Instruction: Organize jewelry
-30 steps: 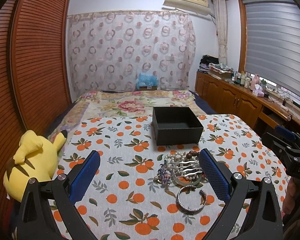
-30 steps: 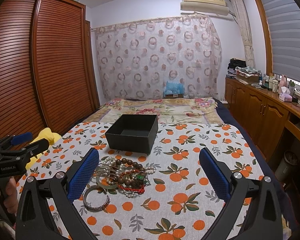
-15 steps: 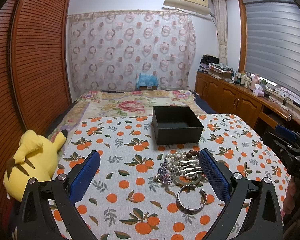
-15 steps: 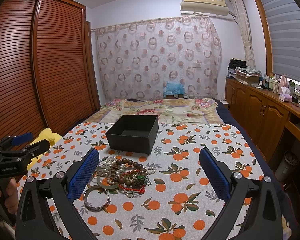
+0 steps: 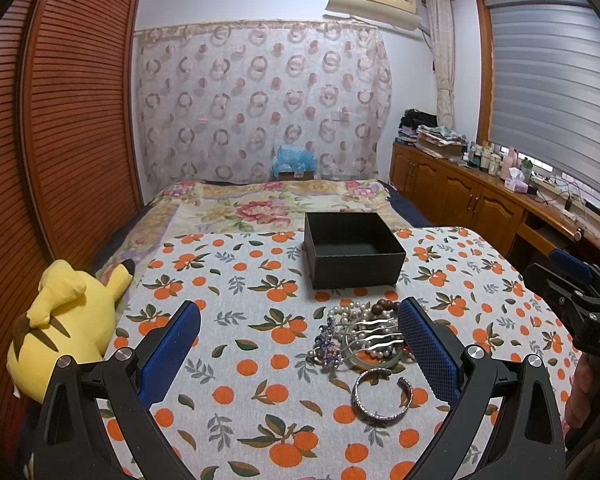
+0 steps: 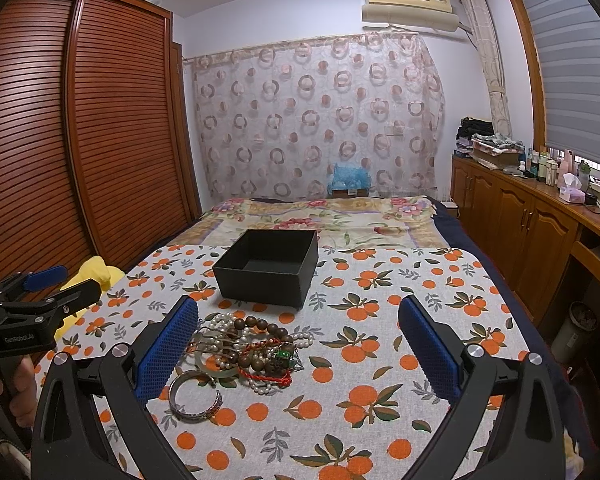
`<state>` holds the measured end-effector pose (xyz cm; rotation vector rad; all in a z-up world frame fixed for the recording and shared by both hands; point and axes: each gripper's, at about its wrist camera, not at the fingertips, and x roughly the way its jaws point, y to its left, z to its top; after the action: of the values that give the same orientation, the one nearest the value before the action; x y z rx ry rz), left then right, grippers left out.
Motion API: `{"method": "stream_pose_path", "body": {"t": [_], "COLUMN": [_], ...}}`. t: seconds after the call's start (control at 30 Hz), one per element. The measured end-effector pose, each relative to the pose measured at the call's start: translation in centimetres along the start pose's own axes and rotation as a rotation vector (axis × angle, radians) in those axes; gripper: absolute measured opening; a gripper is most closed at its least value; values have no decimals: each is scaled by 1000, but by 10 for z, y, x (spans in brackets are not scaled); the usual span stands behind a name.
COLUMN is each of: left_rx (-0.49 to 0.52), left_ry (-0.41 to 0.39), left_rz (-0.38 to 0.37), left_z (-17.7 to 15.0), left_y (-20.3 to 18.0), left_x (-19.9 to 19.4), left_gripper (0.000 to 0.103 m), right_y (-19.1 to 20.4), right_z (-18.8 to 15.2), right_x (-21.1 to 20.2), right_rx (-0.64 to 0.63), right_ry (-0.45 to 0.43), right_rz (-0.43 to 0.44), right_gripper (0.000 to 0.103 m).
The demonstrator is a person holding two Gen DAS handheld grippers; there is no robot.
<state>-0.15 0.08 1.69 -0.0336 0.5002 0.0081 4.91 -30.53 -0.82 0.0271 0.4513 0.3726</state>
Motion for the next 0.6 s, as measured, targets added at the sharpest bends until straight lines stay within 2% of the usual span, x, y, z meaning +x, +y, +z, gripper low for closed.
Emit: {"method": "stream_pose_path", "body": {"t": [0.6], "left_rx": [0], "left_ry": [20], "left_rz": [-2], "left_z": [-1], "left_y": [3], "left_x": [3], "left_gripper": [95], "right_y": [2], "right_z": [-2], "right_x": [4], "right_rx": [-1], "right_ry": [6], "right_rz": [14], "right_gripper": [100]}}
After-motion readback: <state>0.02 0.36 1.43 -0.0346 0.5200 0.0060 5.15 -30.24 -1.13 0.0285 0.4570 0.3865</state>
